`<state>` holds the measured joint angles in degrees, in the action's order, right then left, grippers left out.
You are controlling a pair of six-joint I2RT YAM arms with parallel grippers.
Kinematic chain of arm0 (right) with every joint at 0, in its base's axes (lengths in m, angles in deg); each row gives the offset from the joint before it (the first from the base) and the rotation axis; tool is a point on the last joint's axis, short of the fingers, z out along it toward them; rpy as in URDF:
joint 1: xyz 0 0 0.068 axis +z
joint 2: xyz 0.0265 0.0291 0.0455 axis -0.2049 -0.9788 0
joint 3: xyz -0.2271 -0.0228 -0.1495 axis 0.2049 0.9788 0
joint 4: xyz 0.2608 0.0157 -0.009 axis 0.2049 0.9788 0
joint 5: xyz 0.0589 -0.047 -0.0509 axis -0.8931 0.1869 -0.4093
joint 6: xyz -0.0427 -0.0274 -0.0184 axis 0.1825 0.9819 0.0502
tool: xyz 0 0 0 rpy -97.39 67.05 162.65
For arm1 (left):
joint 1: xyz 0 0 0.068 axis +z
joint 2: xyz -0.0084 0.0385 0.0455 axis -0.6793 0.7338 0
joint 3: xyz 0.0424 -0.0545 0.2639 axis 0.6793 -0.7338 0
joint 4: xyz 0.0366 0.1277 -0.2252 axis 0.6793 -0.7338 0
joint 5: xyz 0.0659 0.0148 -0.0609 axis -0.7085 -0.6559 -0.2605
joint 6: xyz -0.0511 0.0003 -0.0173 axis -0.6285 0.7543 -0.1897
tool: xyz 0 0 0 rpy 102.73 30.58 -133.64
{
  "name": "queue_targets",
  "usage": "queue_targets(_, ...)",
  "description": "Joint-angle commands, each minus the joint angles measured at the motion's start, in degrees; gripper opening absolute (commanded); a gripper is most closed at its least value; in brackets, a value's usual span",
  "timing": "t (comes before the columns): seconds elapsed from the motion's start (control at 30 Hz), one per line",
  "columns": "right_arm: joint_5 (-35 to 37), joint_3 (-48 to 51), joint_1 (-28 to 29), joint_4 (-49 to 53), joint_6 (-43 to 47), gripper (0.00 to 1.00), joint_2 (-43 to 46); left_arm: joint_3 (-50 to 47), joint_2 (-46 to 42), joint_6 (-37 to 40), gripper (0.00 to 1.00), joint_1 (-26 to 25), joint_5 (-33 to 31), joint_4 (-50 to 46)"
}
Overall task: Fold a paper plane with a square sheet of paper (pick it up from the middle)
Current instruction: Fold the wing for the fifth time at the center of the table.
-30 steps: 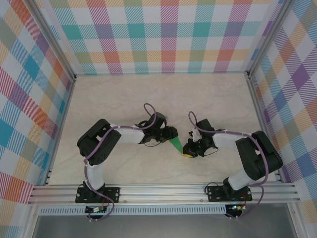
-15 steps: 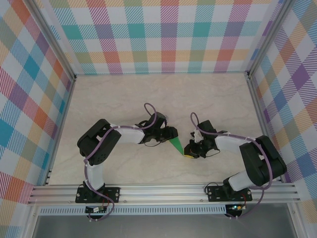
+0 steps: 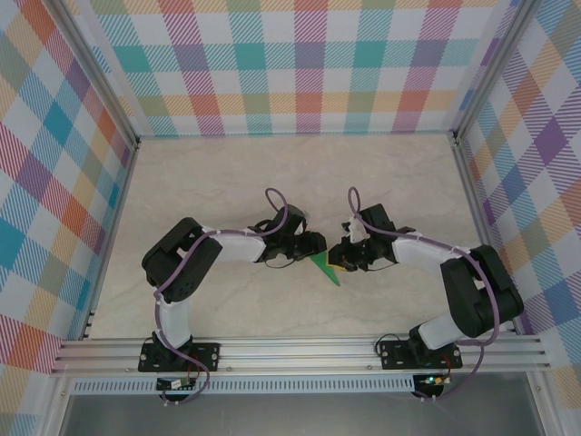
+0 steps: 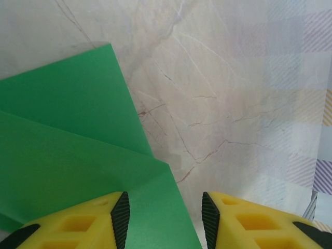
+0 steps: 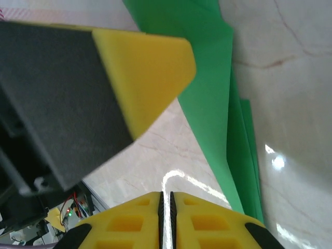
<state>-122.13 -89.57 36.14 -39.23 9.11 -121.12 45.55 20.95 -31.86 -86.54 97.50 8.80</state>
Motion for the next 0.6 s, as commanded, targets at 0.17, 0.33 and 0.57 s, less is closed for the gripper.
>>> queue_targets(0.17, 0.7, 0.3, -0.3, -0.5, 1.0, 0.13, -7.8, -0.8, 2.8, 1.3, 0.45, -0.1, -0.7, -5.7)
queue_targets(0.33, 4.9, 3.1, -0.3, 3.4, 3.4, 0.12, -8.3, 0.4, 1.4, 3.2, 0.45, 0.0, -1.1, -6.3)
queue_targets(0.57, 7.2, 4.0, -0.3, 3.8, 2.6, 0.10, -8.8, 5.8, -1.0, 7.9, 0.48, 1.3, -2.7, -12.0)
